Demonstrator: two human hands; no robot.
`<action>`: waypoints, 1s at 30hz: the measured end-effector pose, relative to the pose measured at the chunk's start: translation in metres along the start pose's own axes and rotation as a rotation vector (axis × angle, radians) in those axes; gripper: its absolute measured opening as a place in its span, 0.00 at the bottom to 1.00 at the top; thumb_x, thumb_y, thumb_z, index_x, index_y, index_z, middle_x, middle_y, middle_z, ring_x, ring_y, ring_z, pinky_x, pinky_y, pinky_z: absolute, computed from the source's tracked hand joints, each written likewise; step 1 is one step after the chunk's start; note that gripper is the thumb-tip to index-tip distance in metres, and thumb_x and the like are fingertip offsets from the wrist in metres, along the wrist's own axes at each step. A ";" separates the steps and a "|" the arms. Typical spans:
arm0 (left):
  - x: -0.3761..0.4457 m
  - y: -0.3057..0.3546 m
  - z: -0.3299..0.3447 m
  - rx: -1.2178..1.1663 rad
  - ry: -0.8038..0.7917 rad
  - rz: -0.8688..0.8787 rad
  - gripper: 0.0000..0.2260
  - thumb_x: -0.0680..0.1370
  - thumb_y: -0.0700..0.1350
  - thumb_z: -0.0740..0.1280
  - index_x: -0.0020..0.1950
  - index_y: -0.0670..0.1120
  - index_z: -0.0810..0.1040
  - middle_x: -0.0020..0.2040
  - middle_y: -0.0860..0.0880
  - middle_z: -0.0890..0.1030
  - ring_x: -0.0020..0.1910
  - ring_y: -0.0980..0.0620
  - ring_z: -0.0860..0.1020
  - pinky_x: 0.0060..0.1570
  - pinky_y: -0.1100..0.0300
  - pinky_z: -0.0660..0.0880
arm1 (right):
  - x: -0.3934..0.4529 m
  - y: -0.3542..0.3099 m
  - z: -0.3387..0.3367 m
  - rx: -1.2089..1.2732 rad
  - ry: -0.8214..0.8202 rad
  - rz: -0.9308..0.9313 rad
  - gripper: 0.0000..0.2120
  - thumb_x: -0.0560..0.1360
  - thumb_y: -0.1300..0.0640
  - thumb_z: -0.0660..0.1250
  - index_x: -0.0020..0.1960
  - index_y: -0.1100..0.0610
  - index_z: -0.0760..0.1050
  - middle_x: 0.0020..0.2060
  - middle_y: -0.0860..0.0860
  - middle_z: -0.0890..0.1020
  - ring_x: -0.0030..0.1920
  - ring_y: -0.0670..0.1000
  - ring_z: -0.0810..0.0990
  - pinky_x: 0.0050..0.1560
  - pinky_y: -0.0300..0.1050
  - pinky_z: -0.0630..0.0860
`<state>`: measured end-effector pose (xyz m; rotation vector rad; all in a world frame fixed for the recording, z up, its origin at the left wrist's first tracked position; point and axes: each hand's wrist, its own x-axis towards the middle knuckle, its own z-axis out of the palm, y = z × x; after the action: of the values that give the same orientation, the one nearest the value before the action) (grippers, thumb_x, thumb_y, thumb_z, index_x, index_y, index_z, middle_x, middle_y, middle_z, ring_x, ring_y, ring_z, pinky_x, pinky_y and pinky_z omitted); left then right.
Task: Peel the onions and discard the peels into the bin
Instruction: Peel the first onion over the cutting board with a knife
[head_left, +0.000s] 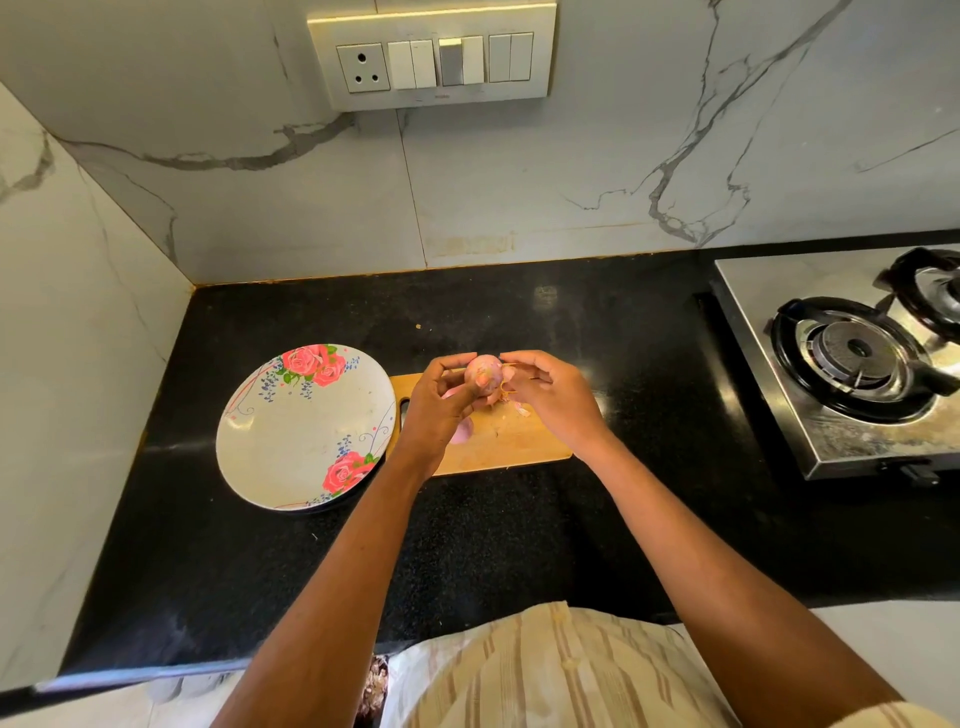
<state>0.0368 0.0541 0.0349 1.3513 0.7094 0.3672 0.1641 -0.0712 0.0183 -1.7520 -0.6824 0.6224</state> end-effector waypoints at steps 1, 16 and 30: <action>0.000 -0.001 0.000 0.007 0.001 0.004 0.16 0.77 0.46 0.74 0.62 0.55 0.75 0.60 0.54 0.80 0.59 0.53 0.81 0.50 0.63 0.81 | -0.001 -0.002 0.001 -0.040 0.007 -0.033 0.13 0.79 0.51 0.71 0.62 0.52 0.82 0.55 0.44 0.85 0.56 0.43 0.83 0.55 0.42 0.82; -0.003 0.006 0.004 0.051 -0.031 0.022 0.13 0.79 0.43 0.71 0.62 0.54 0.74 0.56 0.56 0.79 0.52 0.59 0.81 0.42 0.71 0.77 | -0.001 -0.003 0.000 -0.278 0.154 -0.176 0.04 0.80 0.56 0.70 0.53 0.52 0.84 0.43 0.40 0.84 0.46 0.39 0.84 0.46 0.34 0.81; -0.001 0.006 0.001 0.065 -0.023 0.016 0.13 0.80 0.43 0.70 0.63 0.53 0.74 0.56 0.55 0.79 0.53 0.58 0.81 0.43 0.70 0.78 | -0.002 -0.007 -0.003 -0.316 0.106 -0.177 0.05 0.79 0.54 0.71 0.54 0.52 0.84 0.43 0.41 0.84 0.45 0.39 0.83 0.44 0.31 0.79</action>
<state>0.0379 0.0543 0.0407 1.4210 0.6965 0.3433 0.1636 -0.0728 0.0260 -1.9715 -0.8867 0.3096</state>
